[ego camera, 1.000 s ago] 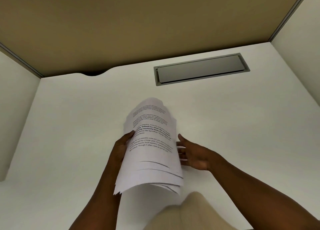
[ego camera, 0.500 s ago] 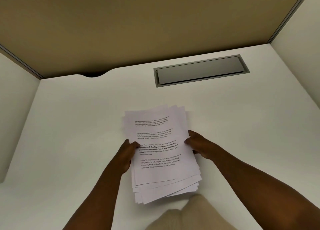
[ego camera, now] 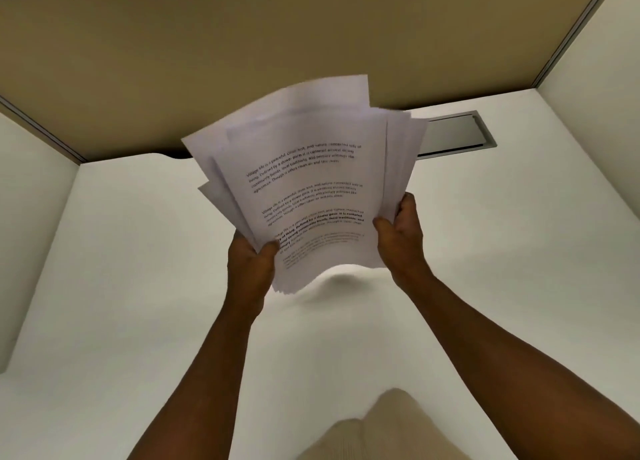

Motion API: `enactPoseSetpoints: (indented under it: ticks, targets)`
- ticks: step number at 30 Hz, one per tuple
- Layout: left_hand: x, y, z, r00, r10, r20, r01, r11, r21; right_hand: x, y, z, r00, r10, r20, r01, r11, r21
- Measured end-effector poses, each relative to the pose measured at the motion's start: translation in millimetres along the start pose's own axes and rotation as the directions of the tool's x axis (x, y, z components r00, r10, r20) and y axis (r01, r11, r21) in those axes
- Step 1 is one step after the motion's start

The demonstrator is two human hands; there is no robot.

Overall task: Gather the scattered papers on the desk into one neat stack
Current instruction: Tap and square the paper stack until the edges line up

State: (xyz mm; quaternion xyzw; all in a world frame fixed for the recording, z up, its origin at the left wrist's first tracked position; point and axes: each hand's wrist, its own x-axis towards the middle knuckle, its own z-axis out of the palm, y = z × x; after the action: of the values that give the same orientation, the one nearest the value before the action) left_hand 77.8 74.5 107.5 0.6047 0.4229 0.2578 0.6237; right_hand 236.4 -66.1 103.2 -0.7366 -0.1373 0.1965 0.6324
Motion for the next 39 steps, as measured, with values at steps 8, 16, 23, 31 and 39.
enactPoseSetpoints:
  ticks: [8,16,23,31,39]
  targets:
    - [-10,-11,-3,0.992,-0.023,-0.124,0.01,0.994,-0.108,-3,4,-5,0.995,0.094,-0.015,-0.091,0.988,0.127]
    - [-11,-5,1,0.984,0.058,-0.166,-0.076,0.991,-0.108,-7,-2,-4,0.999,0.047,0.008,-0.048,0.983,0.178]
    - [-15,5,6,0.972,0.128,-0.197,-0.15,0.984,-0.1,-13,-11,-10,0.997,-0.081,-0.008,0.082,0.989,0.122]
    - [-21,9,3,0.95,0.236,-0.205,-0.252,0.966,-0.056,-8,-14,-18,0.998,-0.056,-0.026,0.06,0.979,0.194]
    - [-19,9,14,0.958,0.164,-0.236,-0.206,0.965,-0.163,-7,-16,-12,0.995,-0.027,-0.094,0.048,0.97,0.239]
